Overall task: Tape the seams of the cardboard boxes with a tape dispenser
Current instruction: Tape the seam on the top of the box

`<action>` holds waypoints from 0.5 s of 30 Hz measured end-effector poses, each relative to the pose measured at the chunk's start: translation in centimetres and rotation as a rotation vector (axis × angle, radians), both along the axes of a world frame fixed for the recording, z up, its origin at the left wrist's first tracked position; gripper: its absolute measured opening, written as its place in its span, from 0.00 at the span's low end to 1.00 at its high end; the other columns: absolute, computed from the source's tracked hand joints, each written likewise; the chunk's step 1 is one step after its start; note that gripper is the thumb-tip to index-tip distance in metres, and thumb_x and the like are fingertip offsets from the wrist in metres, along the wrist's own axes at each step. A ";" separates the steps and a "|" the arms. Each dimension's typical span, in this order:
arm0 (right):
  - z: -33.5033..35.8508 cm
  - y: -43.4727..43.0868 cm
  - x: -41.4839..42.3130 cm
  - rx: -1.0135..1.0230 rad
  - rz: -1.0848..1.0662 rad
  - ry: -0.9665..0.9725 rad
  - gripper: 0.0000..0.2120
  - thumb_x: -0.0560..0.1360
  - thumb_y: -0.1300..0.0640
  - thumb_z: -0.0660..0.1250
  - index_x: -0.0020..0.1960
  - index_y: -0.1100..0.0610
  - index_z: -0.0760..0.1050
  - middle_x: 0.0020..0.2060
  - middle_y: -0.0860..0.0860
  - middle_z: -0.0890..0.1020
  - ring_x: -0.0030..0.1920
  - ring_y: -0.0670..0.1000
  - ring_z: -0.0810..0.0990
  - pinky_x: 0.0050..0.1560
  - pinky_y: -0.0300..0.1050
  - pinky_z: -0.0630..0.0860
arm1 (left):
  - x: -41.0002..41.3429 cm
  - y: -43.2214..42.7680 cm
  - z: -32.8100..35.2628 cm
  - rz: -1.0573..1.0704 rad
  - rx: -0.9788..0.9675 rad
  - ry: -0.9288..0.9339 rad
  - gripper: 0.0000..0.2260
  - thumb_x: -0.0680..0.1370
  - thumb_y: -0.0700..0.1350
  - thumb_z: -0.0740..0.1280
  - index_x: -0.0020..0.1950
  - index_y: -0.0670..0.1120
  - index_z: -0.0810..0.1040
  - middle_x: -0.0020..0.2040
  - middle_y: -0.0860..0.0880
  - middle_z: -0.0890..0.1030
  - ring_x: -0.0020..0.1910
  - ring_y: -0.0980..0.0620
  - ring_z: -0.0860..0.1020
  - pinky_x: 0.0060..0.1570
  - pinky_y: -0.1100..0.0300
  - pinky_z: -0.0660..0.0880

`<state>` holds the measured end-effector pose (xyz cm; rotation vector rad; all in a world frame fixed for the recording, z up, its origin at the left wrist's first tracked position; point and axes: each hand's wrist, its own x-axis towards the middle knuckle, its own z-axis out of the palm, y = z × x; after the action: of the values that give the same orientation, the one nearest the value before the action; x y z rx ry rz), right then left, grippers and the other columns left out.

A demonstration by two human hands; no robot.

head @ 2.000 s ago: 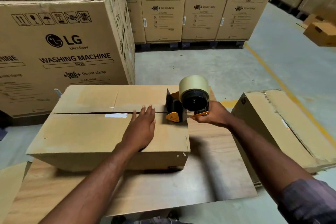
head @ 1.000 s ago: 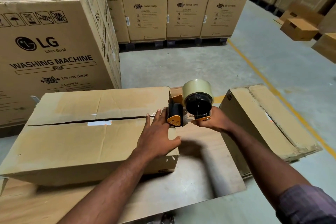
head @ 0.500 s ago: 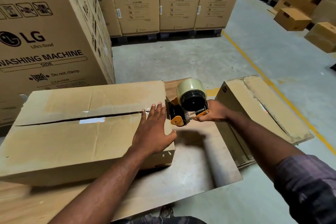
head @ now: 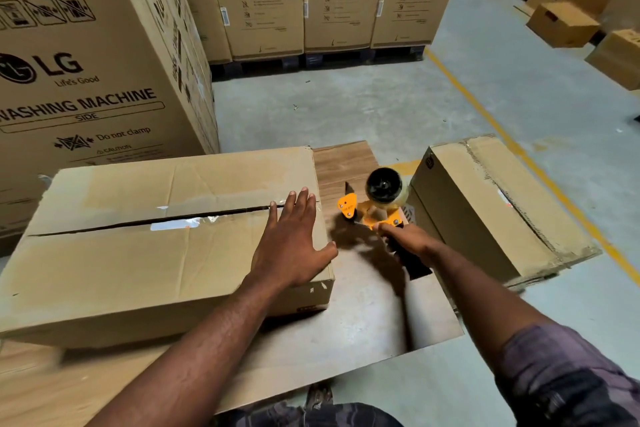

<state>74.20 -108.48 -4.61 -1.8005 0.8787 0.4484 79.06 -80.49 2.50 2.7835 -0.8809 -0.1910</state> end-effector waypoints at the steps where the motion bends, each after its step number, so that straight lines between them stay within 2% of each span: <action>1: -0.6 0.6 0.0 0.075 -0.093 0.011 0.22 0.71 0.38 0.75 0.45 0.57 0.81 0.33 0.55 0.81 0.28 0.53 0.76 0.32 0.44 0.75 | 0.0 0.0 0.0 0.003 -0.005 -0.001 0.43 0.75 0.67 0.53 0.83 0.47 0.43 0.82 0.50 0.40 0.80 0.52 0.38 0.79 0.45 0.40; 6: -2.1 4.6 -0.1 0.459 -0.351 0.047 0.23 0.78 0.36 0.65 0.40 0.56 0.72 0.27 0.52 0.74 0.24 0.50 0.73 0.27 0.40 0.72 | -0.1 0.0 0.0 0.013 -0.030 -0.007 0.43 0.75 0.68 0.53 0.83 0.47 0.45 0.82 0.51 0.41 0.81 0.53 0.39 0.79 0.46 0.40; 8: -1.9 5.7 0.0 0.555 -0.428 0.037 0.25 0.78 0.35 0.65 0.43 0.58 0.75 0.30 0.54 0.77 0.26 0.52 0.77 0.28 0.42 0.76 | -0.1 0.0 0.0 0.018 -0.038 -0.008 0.43 0.75 0.68 0.53 0.83 0.48 0.45 0.82 0.51 0.42 0.81 0.53 0.40 0.79 0.46 0.41; 9: -1.6 6.2 0.1 0.568 -0.423 0.035 0.27 0.78 0.33 0.64 0.48 0.59 0.76 0.34 0.56 0.80 0.29 0.53 0.80 0.31 0.44 0.78 | 0.0 0.0 0.1 0.020 -0.041 -0.005 0.43 0.75 0.68 0.53 0.83 0.48 0.45 0.82 0.51 0.42 0.81 0.53 0.40 0.79 0.46 0.41; 10: -1.0 6.7 0.2 0.531 -0.376 0.049 0.29 0.79 0.32 0.62 0.56 0.60 0.77 0.43 0.58 0.82 0.36 0.56 0.83 0.35 0.46 0.80 | 0.0 -0.1 0.1 0.019 -0.043 -0.005 0.43 0.75 0.68 0.53 0.83 0.48 0.45 0.82 0.51 0.42 0.81 0.53 0.40 0.79 0.46 0.41; 11: -0.4 7.1 0.3 0.456 -0.307 0.076 0.32 0.80 0.32 0.59 0.64 0.60 0.75 0.55 0.58 0.81 0.48 0.58 0.84 0.43 0.48 0.79 | 0.0 -0.1 0.1 0.018 -0.044 -0.008 0.43 0.75 0.68 0.54 0.83 0.48 0.45 0.83 0.51 0.42 0.81 0.53 0.40 0.79 0.46 0.41; 12: 0.5 7.5 0.4 0.350 -0.222 0.108 0.32 0.82 0.33 0.55 0.70 0.59 0.71 0.64 0.58 0.78 0.59 0.61 0.80 0.51 0.50 0.76 | 0.0 -0.1 0.0 0.017 -0.045 -0.013 0.43 0.75 0.68 0.54 0.83 0.48 0.46 0.83 0.51 0.43 0.81 0.53 0.40 0.79 0.46 0.40; 13: 1.3 7.6 0.5 0.227 -0.137 0.127 0.31 0.83 0.34 0.51 0.71 0.58 0.69 0.68 0.60 0.75 0.66 0.62 0.76 0.56 0.53 0.74 | 0.0 0.0 -0.1 0.017 -0.051 -0.020 0.42 0.75 0.68 0.54 0.83 0.48 0.46 0.83 0.51 0.43 0.81 0.53 0.41 0.79 0.47 0.40; 14: 1.9 7.6 0.7 0.122 -0.057 0.146 0.30 0.84 0.35 0.49 0.70 0.58 0.69 0.68 0.63 0.75 0.66 0.65 0.76 0.58 0.55 0.74 | 0.0 0.0 -0.1 0.021 -0.064 -0.025 0.41 0.76 0.68 0.54 0.83 0.48 0.47 0.83 0.51 0.44 0.81 0.54 0.41 0.79 0.47 0.40; 15: 2.3 7.5 0.9 0.050 0.020 0.184 0.31 0.84 0.35 0.49 0.67 0.60 0.71 0.64 0.66 0.77 0.61 0.67 0.79 0.55 0.57 0.77 | 0.1 0.1 -0.1 0.029 -0.085 -0.028 0.41 0.77 0.69 0.54 0.83 0.49 0.48 0.83 0.52 0.45 0.81 0.54 0.42 0.79 0.48 0.41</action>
<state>75.13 -101.02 -2.27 -1.7434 0.9678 0.6520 79.14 -80.40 2.37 2.7246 -0.8343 -0.1079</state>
